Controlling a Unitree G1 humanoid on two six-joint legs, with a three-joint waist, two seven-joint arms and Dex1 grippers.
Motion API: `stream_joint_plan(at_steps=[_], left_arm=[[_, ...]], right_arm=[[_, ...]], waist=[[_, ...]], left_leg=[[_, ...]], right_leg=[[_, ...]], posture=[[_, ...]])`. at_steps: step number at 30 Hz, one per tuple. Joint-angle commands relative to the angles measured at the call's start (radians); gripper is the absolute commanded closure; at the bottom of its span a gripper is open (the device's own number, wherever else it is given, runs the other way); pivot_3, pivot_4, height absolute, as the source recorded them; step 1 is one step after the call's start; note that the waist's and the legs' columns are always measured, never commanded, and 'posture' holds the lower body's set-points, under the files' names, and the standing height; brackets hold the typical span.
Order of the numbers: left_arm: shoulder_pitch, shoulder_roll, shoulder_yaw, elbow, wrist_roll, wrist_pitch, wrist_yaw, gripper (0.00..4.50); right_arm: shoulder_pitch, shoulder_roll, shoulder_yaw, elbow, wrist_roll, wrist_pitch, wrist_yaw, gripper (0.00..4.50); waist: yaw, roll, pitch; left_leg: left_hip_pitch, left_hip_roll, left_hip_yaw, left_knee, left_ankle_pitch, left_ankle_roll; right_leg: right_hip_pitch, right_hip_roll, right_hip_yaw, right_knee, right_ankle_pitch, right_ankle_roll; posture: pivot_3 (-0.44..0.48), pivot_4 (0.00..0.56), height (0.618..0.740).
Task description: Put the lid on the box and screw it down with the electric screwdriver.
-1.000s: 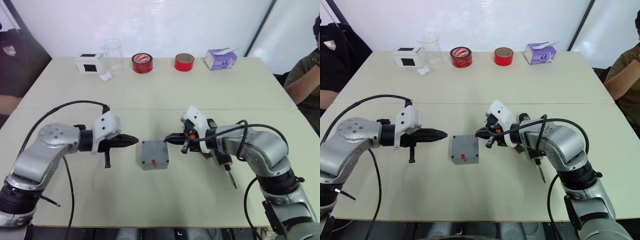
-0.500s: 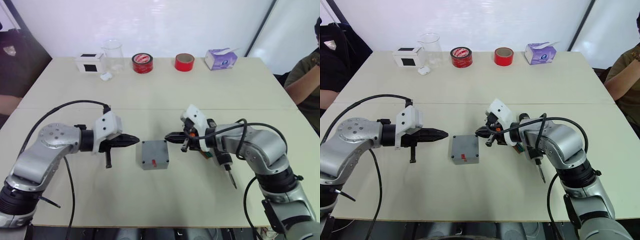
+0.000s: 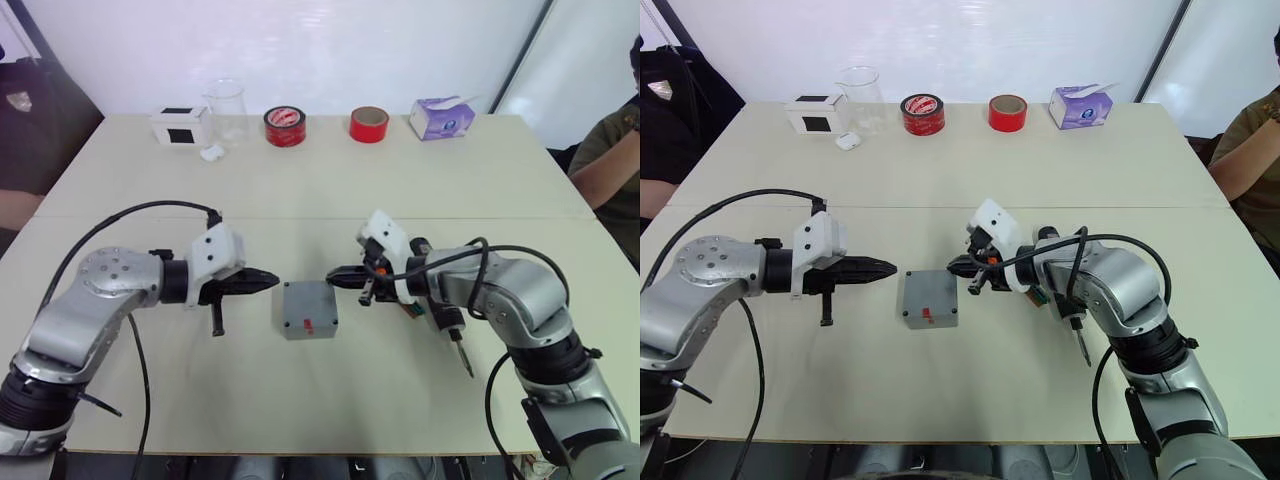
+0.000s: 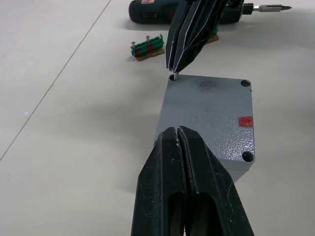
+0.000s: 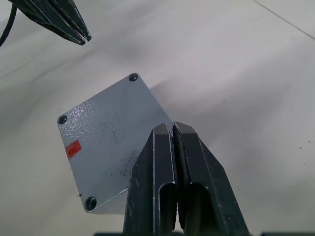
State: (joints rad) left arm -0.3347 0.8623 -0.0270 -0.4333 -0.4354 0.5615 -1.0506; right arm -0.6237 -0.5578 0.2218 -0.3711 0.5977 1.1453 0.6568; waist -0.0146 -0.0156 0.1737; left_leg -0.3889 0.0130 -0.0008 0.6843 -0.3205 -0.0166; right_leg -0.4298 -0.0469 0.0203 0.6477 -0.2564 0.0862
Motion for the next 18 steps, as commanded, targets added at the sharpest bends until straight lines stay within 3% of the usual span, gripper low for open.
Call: stream_joint_plan(at_steps=[1,17,18], left_arm=[[-0.006,0.0,-0.001,-0.017,0.001,-0.011,0.004,4.5],[0.005,-0.005,0.002,-0.027,0.008,-0.011,0.019,4.5],[0.006,-0.005,0.003,-0.028,0.008,-0.011,0.019,4.5]], right_arm=[[-0.007,0.009,-0.004,0.008,-0.014,-0.03,0.006,4.45],[0.038,-0.001,0.062,0.066,-0.075,-0.098,0.059,4.45],[0.042,0.0,0.063,0.07,-0.079,-0.104,0.061,4.21]], waist=[[0.0,0.0,0.0],[0.0,0.0,0.0],[0.0,0.0,0.0]], left_leg=[[0.0,0.0,0.0,0.0,0.0,0.0],[0.0,0.0,0.0,0.0,0.0,0.0],[0.0,0.0,0.0,0.0,0.0,0.0]], right_leg=[[0.0,0.0,0.0,0.0,0.0,0.0],[0.0,0.0,0.0,0.001,0.0,0.0],[0.0,0.0,0.0,0.001,0.0,0.0]], posture=[[0.0,0.15,0.739],[0.0,0.15,0.739],[0.0,0.15,0.739]])
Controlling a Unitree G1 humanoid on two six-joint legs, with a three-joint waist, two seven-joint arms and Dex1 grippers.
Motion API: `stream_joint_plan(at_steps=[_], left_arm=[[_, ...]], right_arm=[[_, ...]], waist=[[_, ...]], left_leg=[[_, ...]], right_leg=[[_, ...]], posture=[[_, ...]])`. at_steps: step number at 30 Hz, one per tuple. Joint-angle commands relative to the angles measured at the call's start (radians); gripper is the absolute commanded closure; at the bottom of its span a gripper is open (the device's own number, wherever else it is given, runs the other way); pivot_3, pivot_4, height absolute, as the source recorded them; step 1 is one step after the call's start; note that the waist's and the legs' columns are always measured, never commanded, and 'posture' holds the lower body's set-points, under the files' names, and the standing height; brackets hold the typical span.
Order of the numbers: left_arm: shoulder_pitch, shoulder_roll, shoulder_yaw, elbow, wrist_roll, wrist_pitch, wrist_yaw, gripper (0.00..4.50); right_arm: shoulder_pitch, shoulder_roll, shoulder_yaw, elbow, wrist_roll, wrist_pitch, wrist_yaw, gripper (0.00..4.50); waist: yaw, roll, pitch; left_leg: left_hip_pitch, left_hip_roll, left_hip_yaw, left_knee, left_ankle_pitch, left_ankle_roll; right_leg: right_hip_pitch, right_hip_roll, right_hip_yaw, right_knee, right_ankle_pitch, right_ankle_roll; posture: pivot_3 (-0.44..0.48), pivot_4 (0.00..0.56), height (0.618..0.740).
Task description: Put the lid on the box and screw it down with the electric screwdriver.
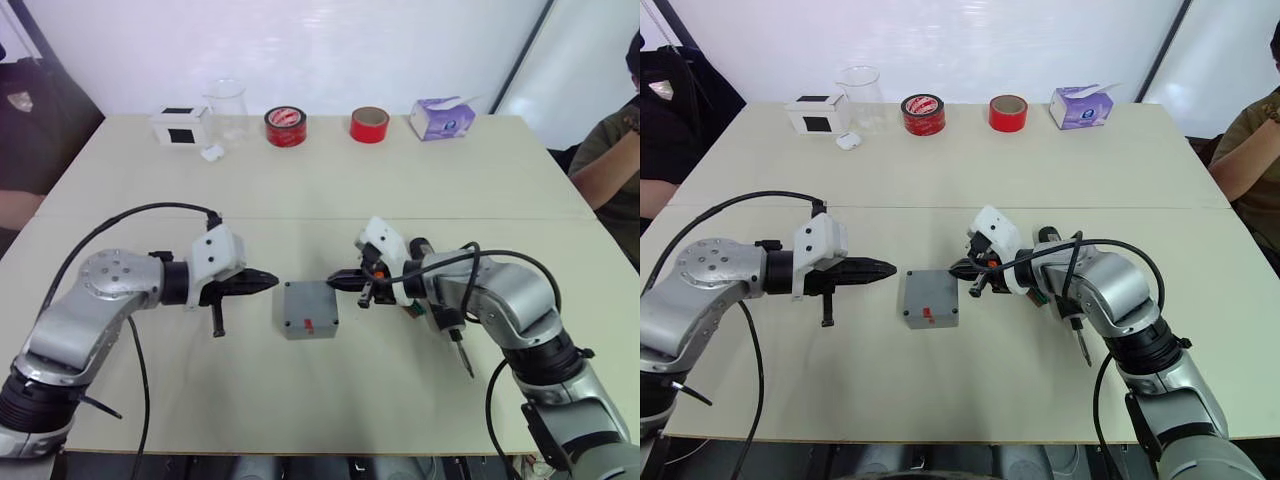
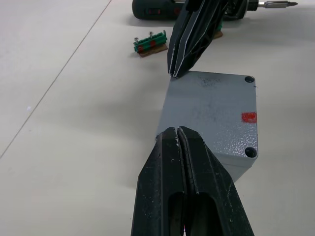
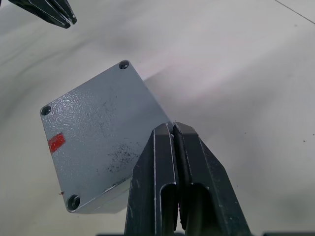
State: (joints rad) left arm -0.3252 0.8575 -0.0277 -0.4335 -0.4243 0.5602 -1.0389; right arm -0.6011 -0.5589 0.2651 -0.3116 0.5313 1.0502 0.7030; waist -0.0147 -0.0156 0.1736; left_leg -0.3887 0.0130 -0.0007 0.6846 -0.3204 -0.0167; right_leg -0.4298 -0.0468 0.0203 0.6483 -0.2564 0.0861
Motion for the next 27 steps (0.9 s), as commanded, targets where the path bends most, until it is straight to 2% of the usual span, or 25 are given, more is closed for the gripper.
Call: stream_joint_plan(at_steps=[1,2,6,11,15,17,20,24,27], left_arm=[[-0.004,-0.001,0.004,-0.029,-0.004,-0.009,0.008,4.5],[-0.005,-0.001,0.005,-0.028,-0.005,-0.009,0.008,4.5],[-0.015,-0.013,0.004,-0.027,-0.018,0.0,0.007,4.5],[-0.034,-0.033,0.011,-0.029,-0.047,0.004,-0.002,4.5],[-0.046,-0.038,-0.01,-0.021,-0.042,-0.01,-0.015,4.5],[-0.061,-0.049,-0.028,-0.005,-0.033,-0.024,-0.021,4.5],[-0.083,-0.071,-0.054,0.019,-0.021,-0.041,-0.022,4.5],[-0.115,-0.105,-0.085,0.052,-0.006,-0.065,-0.027,4.5],[-0.129,-0.123,-0.099,0.07,0.004,-0.079,-0.03,4.5]], right_arm=[[0.02,0.002,0.018,0.013,-0.012,-0.007,0.016,3.94],[0.02,0.005,0.012,0.013,-0.006,-0.005,0.019,3.76],[0.007,-0.006,-0.028,-0.011,0.005,0.004,0.018,2.06],[-0.036,-0.073,-0.189,-0.111,0.079,0.104,-0.005,0.14],[-0.085,-0.188,-0.305,-0.122,0.14,0.259,0.0,0.04],[-0.133,-0.265,-0.312,-0.089,0.138,0.388,-0.017,0.04],[-0.206,-0.297,-0.332,0.003,0.14,0.554,-0.078,0.04],[-0.176,-0.413,-0.214,0.098,0.195,0.564,-0.175,0.04],[-0.153,-0.447,-0.153,0.116,0.245,0.564,-0.227,0.04]], waist=[[0.0,0.0,0.0],[0.0,0.0,0.0],[0.001,0.0,0.0],[0.004,0.0,0.0],[0.004,0.0,0.0],[0.003,0.0,0.0],[0.0,0.001,0.0],[0.001,0.001,0.0],[0.002,0.001,0.0]], left_leg=[[0.0,0.0,0.0,0.0,0.0,0.0],[0.0,0.0,0.0,0.0,0.0,0.0],[0.001,0.0,0.0,0.0,0.0,0.0],[0.0,0.0,0.0,0.0,0.0,0.0],[0.0,-0.001,0.0,0.001,0.0,0.0],[0.001,0.0,0.0,0.0,0.0,0.0],[0.001,0.0,0.0,0.001,0.0,0.0],[0.001,0.0,0.001,0.0,0.0,0.0],[0.0,0.0,0.001,0.0,0.0,0.0]], right_leg=[[0.0,0.0,0.0,0.0,0.0,0.0],[0.0,0.0,0.0,0.0,0.0,0.0],[0.001,0.0,0.0,0.0,0.0,0.0],[0.001,-0.001,0.0,0.0,0.0,0.0],[0.001,-0.001,0.0,0.0,0.0,0.0],[0.001,-0.001,0.0,0.0,0.0,0.0],[0.001,0.0,0.0,0.0,0.0,0.0],[0.001,0.0,0.001,0.0,0.0,-0.001],[0.001,0.0,0.0,-0.002,0.0,0.0]], posture=[[0.0,0.15,0.739],[0.0,0.15,0.739],[0.0,0.15,0.739],[0.0,0.15,0.739],[0.0,0.15,0.739],[0.0,0.15,0.739],[0.0,0.15,0.739],[0.0,0.15,0.739],[0.0,0.15,0.739]])
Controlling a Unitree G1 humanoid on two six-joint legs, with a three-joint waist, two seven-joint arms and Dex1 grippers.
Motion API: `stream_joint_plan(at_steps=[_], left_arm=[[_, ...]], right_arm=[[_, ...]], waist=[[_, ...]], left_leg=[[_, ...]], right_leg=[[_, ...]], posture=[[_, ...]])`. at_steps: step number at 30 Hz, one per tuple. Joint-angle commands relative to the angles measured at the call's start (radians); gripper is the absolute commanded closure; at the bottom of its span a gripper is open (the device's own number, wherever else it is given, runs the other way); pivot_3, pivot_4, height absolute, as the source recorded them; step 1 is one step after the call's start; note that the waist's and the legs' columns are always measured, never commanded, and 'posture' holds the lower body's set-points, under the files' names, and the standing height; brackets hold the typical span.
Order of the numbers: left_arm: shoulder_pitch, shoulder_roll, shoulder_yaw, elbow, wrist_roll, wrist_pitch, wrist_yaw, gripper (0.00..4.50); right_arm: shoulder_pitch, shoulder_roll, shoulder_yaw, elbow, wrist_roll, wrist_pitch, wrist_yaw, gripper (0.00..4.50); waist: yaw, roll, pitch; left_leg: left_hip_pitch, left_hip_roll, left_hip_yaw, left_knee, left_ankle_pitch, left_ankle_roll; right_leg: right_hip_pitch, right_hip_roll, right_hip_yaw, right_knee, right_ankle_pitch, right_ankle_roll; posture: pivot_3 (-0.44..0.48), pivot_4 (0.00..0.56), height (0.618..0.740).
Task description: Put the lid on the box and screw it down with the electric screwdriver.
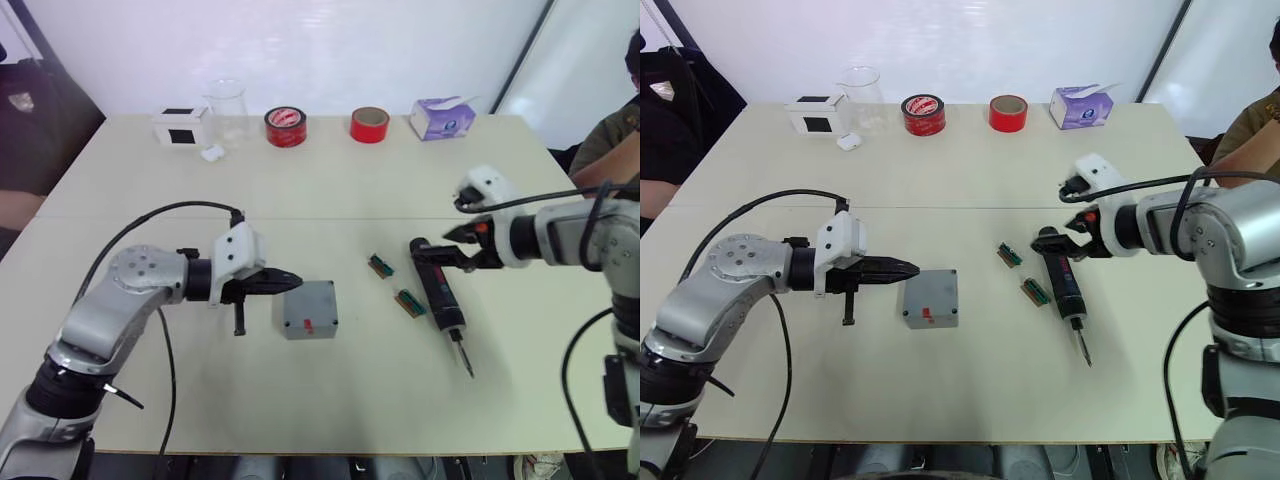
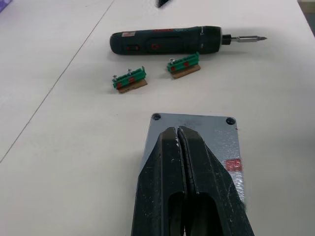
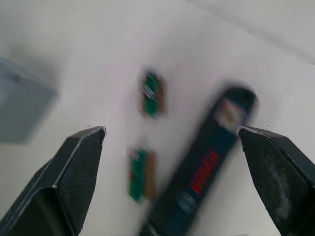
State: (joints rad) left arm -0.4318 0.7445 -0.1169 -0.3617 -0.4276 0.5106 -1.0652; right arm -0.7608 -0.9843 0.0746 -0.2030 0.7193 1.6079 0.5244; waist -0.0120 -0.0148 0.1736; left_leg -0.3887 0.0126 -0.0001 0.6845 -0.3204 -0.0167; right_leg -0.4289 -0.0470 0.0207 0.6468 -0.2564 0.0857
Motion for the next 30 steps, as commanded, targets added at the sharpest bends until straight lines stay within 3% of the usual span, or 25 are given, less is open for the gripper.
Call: stream_joint_plan(at_steps=[1,11,15,30], left_arm=[[-0.025,-0.016,-0.014,0.003,0.012,-0.033,-0.003,4.5],[-0.002,-0.034,-0.014,-0.015,0.027,-0.043,0.023,4.5],[0.008,-0.041,-0.018,-0.021,0.038,-0.049,0.045,4.5],[0.023,-0.066,-0.021,-0.022,0.05,-0.052,0.088,4.5]], right_arm=[[0.013,-0.023,0.05,0.016,0.082,0.007,-0.061,0.04],[-0.009,0.036,0.128,0.131,0.194,0.007,-0.268,0.04],[-0.027,0.087,0.163,0.186,0.108,0.007,-0.342,0.04],[-0.091,-0.067,0.33,0.19,0.089,0.007,-0.23,0.04]], waist=[[-0.002,0.0,0.0],[-0.002,0.0,0.0],[-0.002,0.0,0.0],[0.005,0.0,0.0]], left_leg=[[0.0,0.0,0.0,0.0,0.0,0.0],[0.0,0.0,0.001,0.0,0.0,0.0],[0.0,0.0,0.001,0.001,0.0,0.0],[-0.001,-0.001,0.001,0.001,0.0,0.0]], right_leg=[[0.0,0.0,0.0,0.0,0.0,0.0],[-0.001,0.0,0.001,0.001,0.0,0.0],[-0.001,0.0,0.001,0.001,0.0,0.0],[0.0,-0.001,0.001,0.0,0.0,0.001]], posture=[[0.0,0.15,0.739],[0.0,0.15,0.739],[0.0,0.15,0.739],[0.0,0.15,0.739]])
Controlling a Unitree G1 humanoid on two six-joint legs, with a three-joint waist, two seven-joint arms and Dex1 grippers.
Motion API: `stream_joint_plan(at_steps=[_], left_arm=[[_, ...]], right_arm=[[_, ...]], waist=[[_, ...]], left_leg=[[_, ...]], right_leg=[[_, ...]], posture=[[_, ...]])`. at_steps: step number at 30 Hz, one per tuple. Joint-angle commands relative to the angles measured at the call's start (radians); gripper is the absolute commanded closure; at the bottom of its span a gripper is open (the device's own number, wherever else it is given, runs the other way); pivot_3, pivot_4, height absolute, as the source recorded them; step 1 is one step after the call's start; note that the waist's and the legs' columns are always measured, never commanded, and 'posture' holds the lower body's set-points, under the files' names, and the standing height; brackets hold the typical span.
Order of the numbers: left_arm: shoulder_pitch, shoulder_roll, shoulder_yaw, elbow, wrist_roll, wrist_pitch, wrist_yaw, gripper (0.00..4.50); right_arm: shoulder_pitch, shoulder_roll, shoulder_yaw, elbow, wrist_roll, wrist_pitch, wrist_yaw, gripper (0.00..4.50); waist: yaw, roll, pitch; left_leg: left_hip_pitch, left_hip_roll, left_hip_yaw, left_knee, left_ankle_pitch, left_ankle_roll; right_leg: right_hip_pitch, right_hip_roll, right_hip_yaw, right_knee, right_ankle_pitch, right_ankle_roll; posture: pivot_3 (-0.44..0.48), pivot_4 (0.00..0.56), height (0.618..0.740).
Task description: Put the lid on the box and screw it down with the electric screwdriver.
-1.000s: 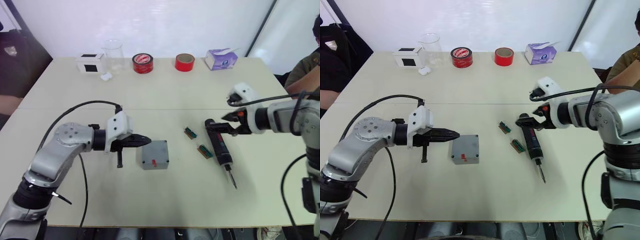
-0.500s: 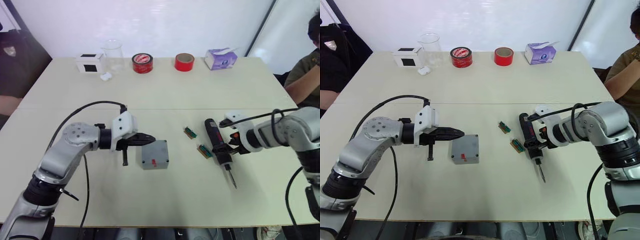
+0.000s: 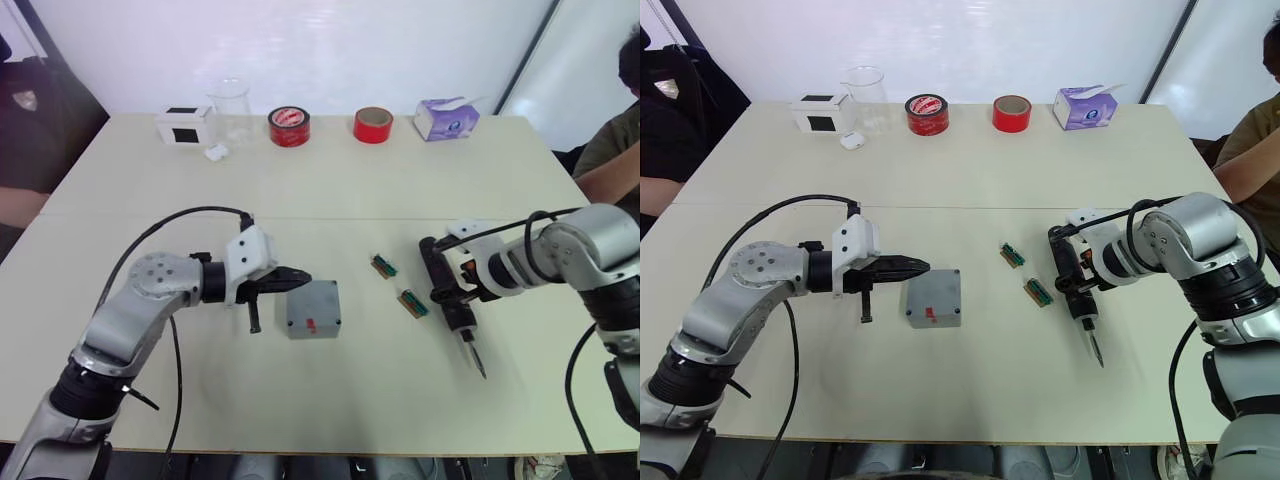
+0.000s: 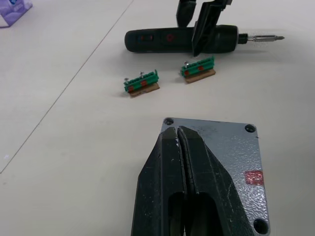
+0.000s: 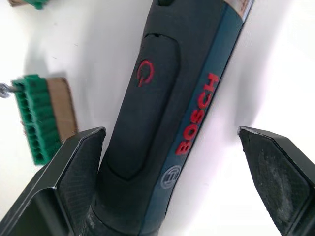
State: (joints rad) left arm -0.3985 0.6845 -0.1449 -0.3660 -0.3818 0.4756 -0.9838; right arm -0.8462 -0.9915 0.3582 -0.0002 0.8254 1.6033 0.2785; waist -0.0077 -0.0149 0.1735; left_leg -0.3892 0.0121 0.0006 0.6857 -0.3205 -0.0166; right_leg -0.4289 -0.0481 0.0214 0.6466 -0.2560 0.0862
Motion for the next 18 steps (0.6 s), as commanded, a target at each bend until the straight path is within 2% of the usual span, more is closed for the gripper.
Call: stream_joint_plan(at_steps=[1,8,18], left_arm=[[-0.011,-0.01,0.005,-0.016,0.006,-0.018,0.011,4.5],[-0.008,-0.029,-0.004,-0.008,0.023,-0.03,0.02,4.5],[-0.007,-0.04,-0.009,-0.011,0.042,-0.035,0.031,4.5]], right_arm=[[-0.01,-0.072,0.058,-0.012,-0.018,0.011,0.023,0.04],[-0.03,-0.104,0.117,0.045,0.077,0.011,0.019,0.04],[-0.11,0.051,0.081,0.254,0.083,0.011,-0.108,0.04]], waist=[[0.001,0.0,0.0],[-0.005,0.0,0.0],[-0.015,-0.003,-0.002]], left_leg=[[0.0,0.0,0.0,0.0,0.0,0.0],[-0.001,0.0,0.0,0.0,0.0,0.0],[0.004,0.002,0.002,0.0,0.0,0.0]], right_leg=[[0.0,0.0,0.0,0.0,0.0,0.0],[0.0,0.0,0.0,-0.001,0.0,0.0],[0.001,0.004,0.001,0.001,0.002,-0.003]], posture=[[0.0,0.15,0.739],[0.0,0.15,0.739],[0.0,0.15,0.739]])
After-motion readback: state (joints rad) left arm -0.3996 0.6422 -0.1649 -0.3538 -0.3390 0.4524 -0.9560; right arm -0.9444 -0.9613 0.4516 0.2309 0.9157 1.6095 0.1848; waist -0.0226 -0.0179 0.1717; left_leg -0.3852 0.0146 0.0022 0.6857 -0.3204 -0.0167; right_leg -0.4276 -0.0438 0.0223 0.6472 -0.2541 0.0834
